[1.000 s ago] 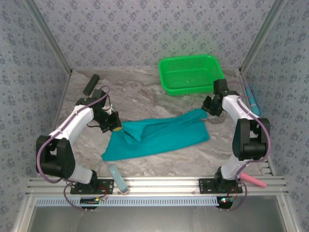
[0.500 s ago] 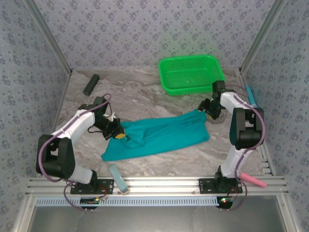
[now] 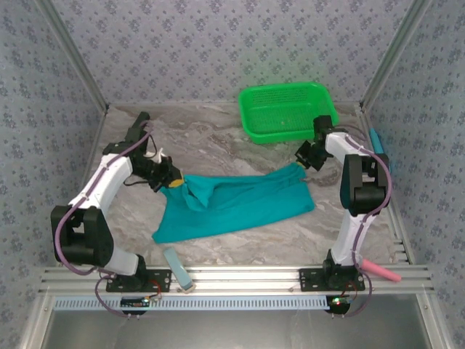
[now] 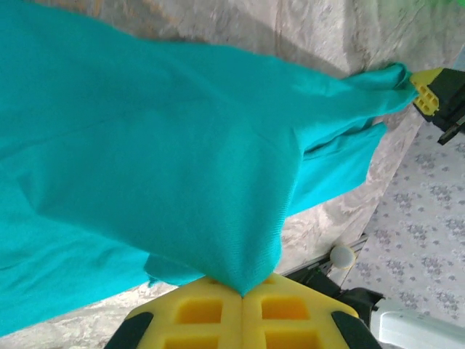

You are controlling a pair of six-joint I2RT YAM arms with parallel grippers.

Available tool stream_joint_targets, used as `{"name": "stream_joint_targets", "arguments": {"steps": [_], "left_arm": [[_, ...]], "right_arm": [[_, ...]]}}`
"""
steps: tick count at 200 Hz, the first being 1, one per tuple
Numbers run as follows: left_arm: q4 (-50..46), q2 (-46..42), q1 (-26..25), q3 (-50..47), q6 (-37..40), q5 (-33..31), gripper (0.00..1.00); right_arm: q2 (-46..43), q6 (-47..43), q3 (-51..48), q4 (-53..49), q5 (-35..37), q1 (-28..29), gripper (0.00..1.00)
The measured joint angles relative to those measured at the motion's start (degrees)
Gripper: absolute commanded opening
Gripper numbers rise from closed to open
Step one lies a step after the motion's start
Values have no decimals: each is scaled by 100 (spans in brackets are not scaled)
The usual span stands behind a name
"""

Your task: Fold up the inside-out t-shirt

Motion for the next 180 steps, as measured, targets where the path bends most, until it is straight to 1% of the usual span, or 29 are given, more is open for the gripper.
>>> {"name": "stream_joint_targets", "arguments": {"steps": [33,69,88,109,125,160,180], "left_arm": [[66,247,254,481,63,0,0],[304,332,411,656,61,-2,0],[385,361,461,658,61,0,0],[433,348,525,619,70,26,0],[472,249,560,374,129,105,0],[258,-437,560,-616,214,289,0],[138,-905,560,-1316,166,490,0]], "right_arm": [[-9,275,431,205,522,212,0],[-22,411,780,538,1650,636,0],[-98,435,719,839,1838,793,0],[-400,431,227,1355,1856,822,0],[-785,431,-319,1646,1878,809,0],[-1969,647,-1679,1919,1886,841,0],[-2664,876,-2409,1912,1996,1038,0]]}}
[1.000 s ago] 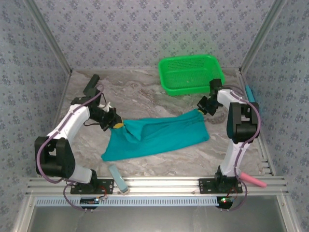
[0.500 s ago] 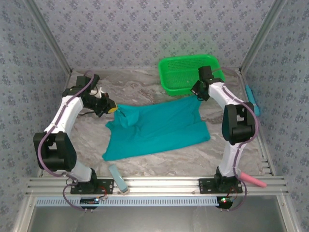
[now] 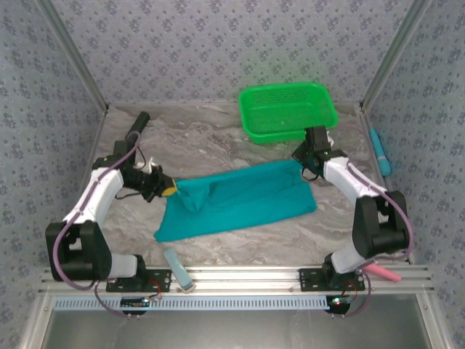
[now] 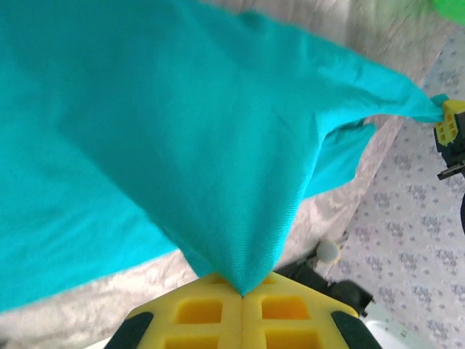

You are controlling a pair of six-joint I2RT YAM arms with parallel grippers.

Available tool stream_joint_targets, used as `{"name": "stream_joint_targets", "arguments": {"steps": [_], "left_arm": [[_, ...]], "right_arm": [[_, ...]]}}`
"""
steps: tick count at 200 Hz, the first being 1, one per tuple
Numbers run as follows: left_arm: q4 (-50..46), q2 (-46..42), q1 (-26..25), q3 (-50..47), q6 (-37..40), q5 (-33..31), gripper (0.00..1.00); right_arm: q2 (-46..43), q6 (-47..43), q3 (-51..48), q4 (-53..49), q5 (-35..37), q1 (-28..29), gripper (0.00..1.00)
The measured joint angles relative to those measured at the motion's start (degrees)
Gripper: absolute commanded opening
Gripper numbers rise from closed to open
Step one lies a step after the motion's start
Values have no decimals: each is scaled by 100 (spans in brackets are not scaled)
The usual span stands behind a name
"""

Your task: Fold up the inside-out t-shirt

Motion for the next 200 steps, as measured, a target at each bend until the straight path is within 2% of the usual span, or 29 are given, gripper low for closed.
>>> {"name": "stream_joint_targets", "arguments": {"steps": [6,12,26,35,46,51,80,108,136,156,172,200], "left_arm": [[-46,-144,0,-214,-37,37,1],[-74,-273,0,-402,-79,74,8],[-87,-573,0,-833,-190,142,38],[-109,-710,0,-1038,-229,184,45],[-157,-739,0,-1152,-267,234,46],[-186,-717,2,-1156,-236,249,46],[-398,-577,44,-927,-39,46,48],[-334,-413,63,-337,50,-483,46],[114,149,61,-109,4,-885,43],[334,671,22,-109,-4,-1191,44],[492,997,-31,-109,-24,-1370,44],[798,1486,-109,-105,-109,-1526,44]], "right_arm": [[-166,74,-186,-17,70,109,9],[-337,153,-398,-22,170,245,21],[-616,321,-868,-26,363,557,22],[-688,420,-1161,-39,385,693,29],[-691,494,-1427,-127,393,715,43],[-691,581,-1519,-223,437,704,45],[-1014,538,-1602,-833,686,612,45],[-1174,101,-988,-1309,660,323,46],[-874,-348,-295,-1403,535,444,49],[-621,-468,-210,-1386,367,570,50],[-389,-616,-361,-1244,81,304,51],[304,-1080,-455,-1095,-404,-170,46]]}}
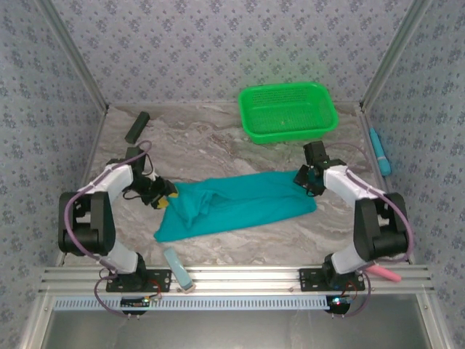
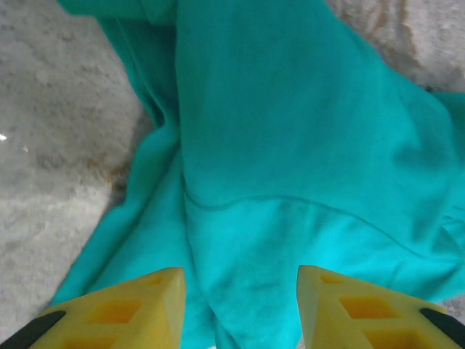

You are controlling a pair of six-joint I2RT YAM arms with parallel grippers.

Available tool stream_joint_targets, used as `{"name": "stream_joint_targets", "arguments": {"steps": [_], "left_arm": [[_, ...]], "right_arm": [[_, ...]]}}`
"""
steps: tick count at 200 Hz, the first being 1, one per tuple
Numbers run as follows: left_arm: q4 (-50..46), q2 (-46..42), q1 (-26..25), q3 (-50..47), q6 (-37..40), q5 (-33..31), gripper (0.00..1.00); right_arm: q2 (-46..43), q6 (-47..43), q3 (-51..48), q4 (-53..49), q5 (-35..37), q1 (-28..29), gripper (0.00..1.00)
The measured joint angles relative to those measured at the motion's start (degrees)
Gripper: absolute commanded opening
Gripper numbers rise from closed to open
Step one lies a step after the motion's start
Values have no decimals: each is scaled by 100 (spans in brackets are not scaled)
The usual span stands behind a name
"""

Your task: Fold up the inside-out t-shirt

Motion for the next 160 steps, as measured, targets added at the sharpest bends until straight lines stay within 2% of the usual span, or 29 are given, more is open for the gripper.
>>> {"name": "stream_joint_targets", "arguments": {"steps": [10,30,40,48,69,91,128,160], "left_arm": [[68,199,-13,22,-7,-57,42],[103,531,-17,144,0,-337,32],[103,656,-7,223,35,-505,25],[105,737,13,280,94,-625,23],[116,874,160,310,160,-741,23],[-87,859,245,444,225,-817,26],[-402,848,188,1316,315,-828,29],[-323,994,-17,1696,310,-861,28]], "right_arm": [[249,-195,20,11,-98,-4,45],[612,-479,186,-122,42,35,41],[702,-514,321,-267,319,39,47],[717,-564,426,-409,579,37,51],[715,-837,710,-695,1058,11,56],[715,-1399,1080,-861,1025,-11,67],[1075,-2321,2083,-896,219,59,70],[1711,-2441,2411,-890,304,234,69]]}}
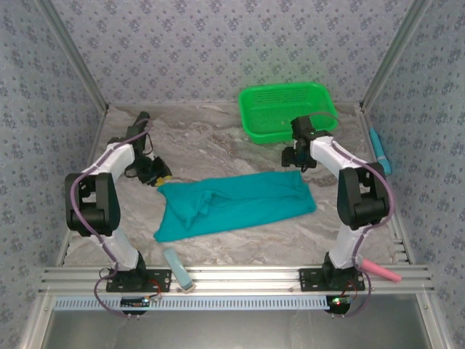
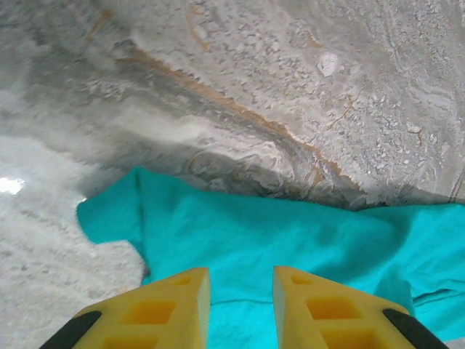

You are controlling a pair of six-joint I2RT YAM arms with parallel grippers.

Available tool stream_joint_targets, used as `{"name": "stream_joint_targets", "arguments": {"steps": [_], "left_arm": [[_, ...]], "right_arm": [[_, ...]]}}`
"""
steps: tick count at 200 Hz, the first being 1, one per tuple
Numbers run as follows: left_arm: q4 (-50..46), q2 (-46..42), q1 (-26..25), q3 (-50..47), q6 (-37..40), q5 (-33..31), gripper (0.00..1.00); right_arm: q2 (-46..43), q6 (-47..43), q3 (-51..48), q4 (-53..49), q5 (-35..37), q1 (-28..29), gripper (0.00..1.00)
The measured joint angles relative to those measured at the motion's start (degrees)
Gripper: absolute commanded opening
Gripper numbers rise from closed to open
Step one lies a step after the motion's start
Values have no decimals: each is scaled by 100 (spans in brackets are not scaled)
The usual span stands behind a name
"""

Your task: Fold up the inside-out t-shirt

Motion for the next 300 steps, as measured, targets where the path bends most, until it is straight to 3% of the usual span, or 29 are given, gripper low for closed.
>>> {"name": "stream_joint_targets", "arguments": {"steps": [23,57,97,119,139,163,188,209,260,300], "left_arm": [[42,422,-28,-9,26,-168,25],[142,710,216,-197,109,-199,10],[131,726,476,-219,136,140,17],[59,721,501,-216,195,310,19],[-96,643,501,-216,229,339,21],[-354,295,426,-166,267,249,22],[-459,-155,22,-63,271,142,22],[-393,-297,-372,-85,201,144,22],[74,433,-238,-433,140,103,20],[205,627,-61,-496,61,293,20]], "right_arm": [[363,11,0,-170,262,-48,68],[505,175,-66,-337,675,-317,70],[129,422,-337,-417,999,-658,70],[-372,433,-367,-511,857,-575,69],[-960,518,-367,-490,376,-35,65],[-1408,957,-522,-35,-538,1362,59],[-1384,1436,-935,719,-1401,2889,55],[-1029,1478,-970,1182,-1665,3735,53],[313,863,-433,1869,-1342,4658,54],[531,514,-203,1928,-509,4903,56]]}}
